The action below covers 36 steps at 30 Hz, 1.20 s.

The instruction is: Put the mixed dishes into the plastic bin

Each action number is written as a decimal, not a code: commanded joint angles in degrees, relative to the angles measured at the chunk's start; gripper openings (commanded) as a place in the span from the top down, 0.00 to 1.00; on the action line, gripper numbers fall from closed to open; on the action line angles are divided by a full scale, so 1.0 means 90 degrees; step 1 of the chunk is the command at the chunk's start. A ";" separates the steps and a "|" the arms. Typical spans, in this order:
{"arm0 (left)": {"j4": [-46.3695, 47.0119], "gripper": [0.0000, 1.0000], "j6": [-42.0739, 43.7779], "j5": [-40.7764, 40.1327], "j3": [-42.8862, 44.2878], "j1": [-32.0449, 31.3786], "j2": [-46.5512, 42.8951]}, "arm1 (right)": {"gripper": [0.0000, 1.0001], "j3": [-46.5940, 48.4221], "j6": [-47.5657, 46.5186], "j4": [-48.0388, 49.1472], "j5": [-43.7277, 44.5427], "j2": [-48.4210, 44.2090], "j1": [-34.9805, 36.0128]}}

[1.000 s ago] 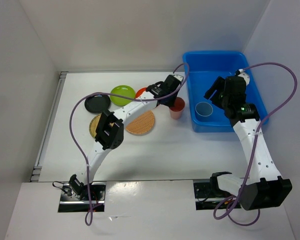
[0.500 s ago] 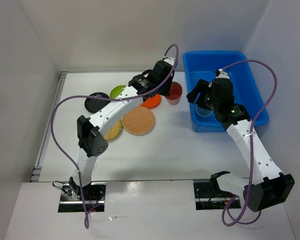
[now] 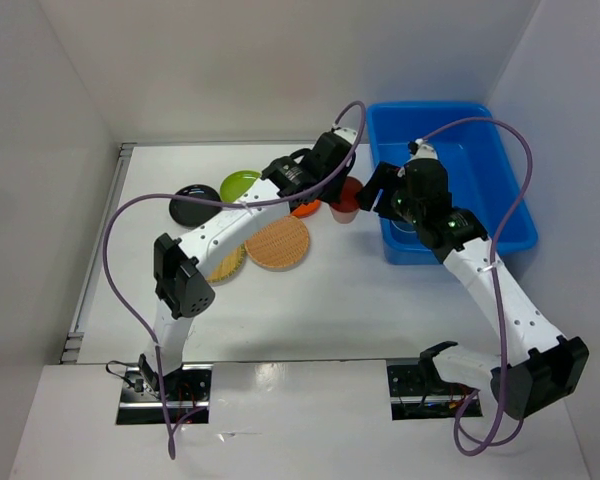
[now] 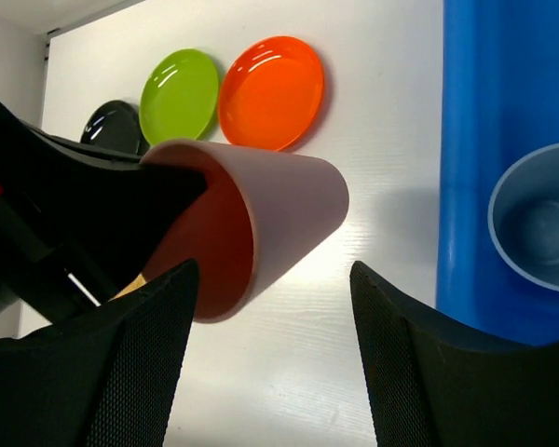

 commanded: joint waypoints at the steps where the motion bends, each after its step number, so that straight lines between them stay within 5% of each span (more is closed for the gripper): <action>1: 0.0134 1.00 -0.0023 -0.0056 0.0019 -0.0085 -0.0132 | 0.29 0.0221 0.0089 0.0380 0.0137 0.0180 0.0162; 10: 0.0066 1.00 0.0036 -0.0349 0.0019 -0.0202 -0.0249 | 0.45 0.0290 0.0294 0.0224 0.1035 0.0777 0.0475; 14: 0.0007 1.00 0.0036 -0.0408 0.0019 -0.0261 -0.0249 | 0.65 0.0357 0.0295 0.0282 0.1035 0.0777 0.0475; 18: 0.0007 0.95 0.0036 -0.0408 0.0019 -0.0377 -0.0249 | 1.00 0.0426 0.0236 0.0282 0.1094 0.1021 0.0475; 23: 0.0007 0.78 0.0036 -0.0349 0.0087 -0.0436 -0.0249 | 1.00 0.0485 0.0236 0.0224 0.1181 0.1284 0.0533; 28: 0.0007 0.45 -0.0022 -0.0349 0.0087 -0.0436 -0.0376 | 1.00 0.0349 0.0363 0.0233 0.1397 0.1218 0.0533; 32: 0.0085 0.30 -0.0081 -0.0261 0.0087 -0.0436 -0.0620 | 1.00 0.0348 0.0422 0.0234 0.1601 0.1158 0.0533; 36: 0.0144 0.28 -0.0149 -0.0203 0.0029 -0.0436 -0.0864 | 1.00 0.0280 0.0490 0.0234 0.1660 0.1100 0.0533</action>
